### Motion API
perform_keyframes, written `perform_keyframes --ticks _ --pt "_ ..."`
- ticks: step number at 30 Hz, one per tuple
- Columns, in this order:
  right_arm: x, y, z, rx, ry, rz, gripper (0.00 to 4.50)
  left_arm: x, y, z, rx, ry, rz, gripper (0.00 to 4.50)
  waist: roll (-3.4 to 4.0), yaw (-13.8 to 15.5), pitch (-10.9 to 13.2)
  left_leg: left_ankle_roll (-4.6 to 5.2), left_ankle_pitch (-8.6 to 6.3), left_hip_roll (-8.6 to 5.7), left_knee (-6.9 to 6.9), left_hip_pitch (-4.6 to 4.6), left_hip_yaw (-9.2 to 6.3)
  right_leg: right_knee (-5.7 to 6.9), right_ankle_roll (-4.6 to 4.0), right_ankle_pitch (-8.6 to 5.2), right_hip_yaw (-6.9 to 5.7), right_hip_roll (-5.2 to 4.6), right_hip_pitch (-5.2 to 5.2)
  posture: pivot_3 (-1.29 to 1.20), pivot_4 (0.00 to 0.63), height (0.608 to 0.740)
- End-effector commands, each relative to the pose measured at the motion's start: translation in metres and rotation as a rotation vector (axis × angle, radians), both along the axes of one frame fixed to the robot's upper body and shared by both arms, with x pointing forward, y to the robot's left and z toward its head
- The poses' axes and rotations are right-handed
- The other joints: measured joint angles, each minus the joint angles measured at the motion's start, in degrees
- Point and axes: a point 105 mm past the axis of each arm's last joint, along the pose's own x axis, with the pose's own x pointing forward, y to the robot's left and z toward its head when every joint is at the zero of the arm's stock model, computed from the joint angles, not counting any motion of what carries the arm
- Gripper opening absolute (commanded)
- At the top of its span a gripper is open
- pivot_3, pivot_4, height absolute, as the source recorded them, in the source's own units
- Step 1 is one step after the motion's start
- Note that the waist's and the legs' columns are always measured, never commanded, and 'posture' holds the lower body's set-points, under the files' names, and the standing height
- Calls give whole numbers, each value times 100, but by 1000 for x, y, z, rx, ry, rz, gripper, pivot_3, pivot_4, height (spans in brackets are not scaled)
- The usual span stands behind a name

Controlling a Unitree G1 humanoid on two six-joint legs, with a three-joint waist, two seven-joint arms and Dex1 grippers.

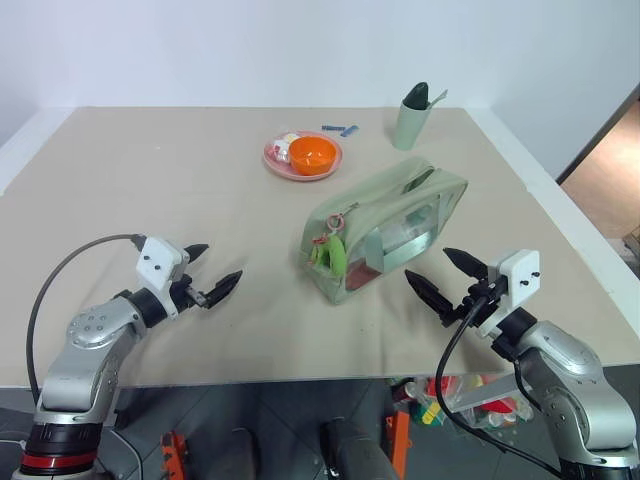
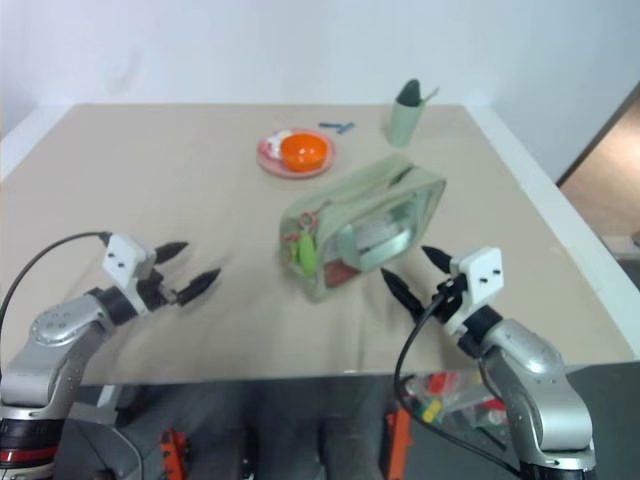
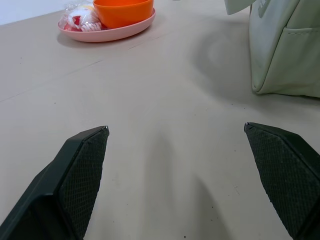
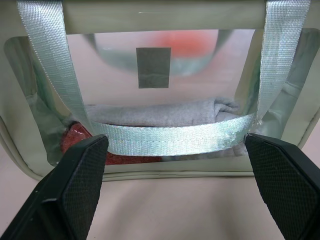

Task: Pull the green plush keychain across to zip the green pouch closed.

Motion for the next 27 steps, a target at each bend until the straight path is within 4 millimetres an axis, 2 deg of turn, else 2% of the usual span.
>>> perform_keyframes --ticks 1,14,18,23,27 --pt "-6 2 13 -18 -66 10 4482 0 -1 7 6 -31 -8 4500 0 0 0 0 0 0 0 0 0 0 0 0 0 0 0 0 150 740" --pt "-6 1 11 -20 -54 13 4482 -6 -11 12 -73 -3 -87 4500 0 1 0 0 0 0 -1 -1 -1 0 0 0 -1 0 0 0 150 740" --pt "-6 0 13 -29 -57 21 4482 -9 -16 24 -76 -31 -145 4500 0 1 0 0 0 0 -1 -1 -1 0 0 0 -1 1 -1 0 150 740" --pt "-7 6 40 -88 -78 119 4482 -23 -36 63 -83 -83 -327 4500 1 2 1 0 0 0 5 -4 -1 0 1 1 0 0 0 0 150 740" --pt "-7 15 91 -199 -138 269 4482 -36 -59 86 -72 -73 -471 4500 10 -21 7 1 1 -3 10 -2 5 0 5 3 8 0 0 0 150 740"
